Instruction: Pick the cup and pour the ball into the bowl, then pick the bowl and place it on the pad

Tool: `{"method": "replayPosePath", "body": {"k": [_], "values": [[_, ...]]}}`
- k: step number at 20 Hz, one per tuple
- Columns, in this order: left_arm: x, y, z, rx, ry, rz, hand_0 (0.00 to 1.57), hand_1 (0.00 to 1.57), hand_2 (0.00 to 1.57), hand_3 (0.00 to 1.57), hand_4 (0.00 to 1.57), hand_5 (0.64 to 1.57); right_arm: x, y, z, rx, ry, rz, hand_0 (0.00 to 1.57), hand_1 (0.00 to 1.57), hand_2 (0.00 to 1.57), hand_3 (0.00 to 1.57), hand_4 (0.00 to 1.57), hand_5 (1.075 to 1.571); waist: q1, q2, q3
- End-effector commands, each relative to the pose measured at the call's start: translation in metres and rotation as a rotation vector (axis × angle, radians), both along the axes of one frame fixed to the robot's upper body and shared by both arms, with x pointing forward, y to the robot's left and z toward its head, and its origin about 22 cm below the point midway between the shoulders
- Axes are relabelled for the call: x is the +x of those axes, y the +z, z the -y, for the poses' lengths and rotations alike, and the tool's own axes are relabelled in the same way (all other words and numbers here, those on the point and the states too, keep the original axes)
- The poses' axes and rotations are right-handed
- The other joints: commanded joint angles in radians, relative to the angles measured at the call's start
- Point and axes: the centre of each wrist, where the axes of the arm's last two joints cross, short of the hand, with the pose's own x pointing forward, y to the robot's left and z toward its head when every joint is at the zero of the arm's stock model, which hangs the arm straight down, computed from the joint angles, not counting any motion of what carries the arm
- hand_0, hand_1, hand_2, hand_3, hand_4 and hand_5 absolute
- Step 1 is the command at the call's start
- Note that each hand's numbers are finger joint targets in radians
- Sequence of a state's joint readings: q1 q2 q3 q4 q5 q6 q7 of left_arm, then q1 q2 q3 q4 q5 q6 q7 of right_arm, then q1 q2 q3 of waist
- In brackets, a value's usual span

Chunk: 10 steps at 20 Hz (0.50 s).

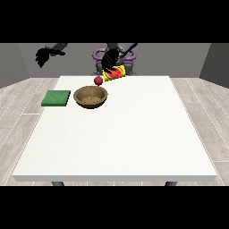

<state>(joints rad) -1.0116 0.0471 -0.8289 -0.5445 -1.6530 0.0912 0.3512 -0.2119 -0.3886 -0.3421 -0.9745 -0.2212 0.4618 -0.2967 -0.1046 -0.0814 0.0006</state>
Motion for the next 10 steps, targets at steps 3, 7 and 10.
{"method": "replayPosePath", "body": {"k": [3, 7, 10], "values": [[0.015, 0.026, -0.021, -0.435, 0.116, -0.070, 1.48, 1.48, 1.57, 1.57, 1.50, 1.222, -0.003, 0.000, 0.001, 0.011, -0.022, -0.060, 0.00, 0.00, 0.00, 0.00, 0.00, 1.569, 0.031, -0.012, -0.0052], [0.020, 0.043, -0.037, -0.984, 0.249, -0.069, 1.30, 1.30, 1.57, 1.57, 1.57, 1.156, -0.013, -0.003, 0.013, 0.021, -0.091, -0.051, 0.00, 0.00, 0.00, 0.00, 0.00, 1.568, 0.109, -0.001, -0.0114], [0.013, 0.039, -0.042, -1.311, 0.248, -0.117, 1.02, 1.02, 1.26, 0.94, 1.39, 1.300, -0.001, 0.002, 0.001, 0.010, -0.107, -0.027, 0.00, 0.00, 0.00, 0.00, 0.22, 1.565, 0.156, 0.055, -0.0149]]}}
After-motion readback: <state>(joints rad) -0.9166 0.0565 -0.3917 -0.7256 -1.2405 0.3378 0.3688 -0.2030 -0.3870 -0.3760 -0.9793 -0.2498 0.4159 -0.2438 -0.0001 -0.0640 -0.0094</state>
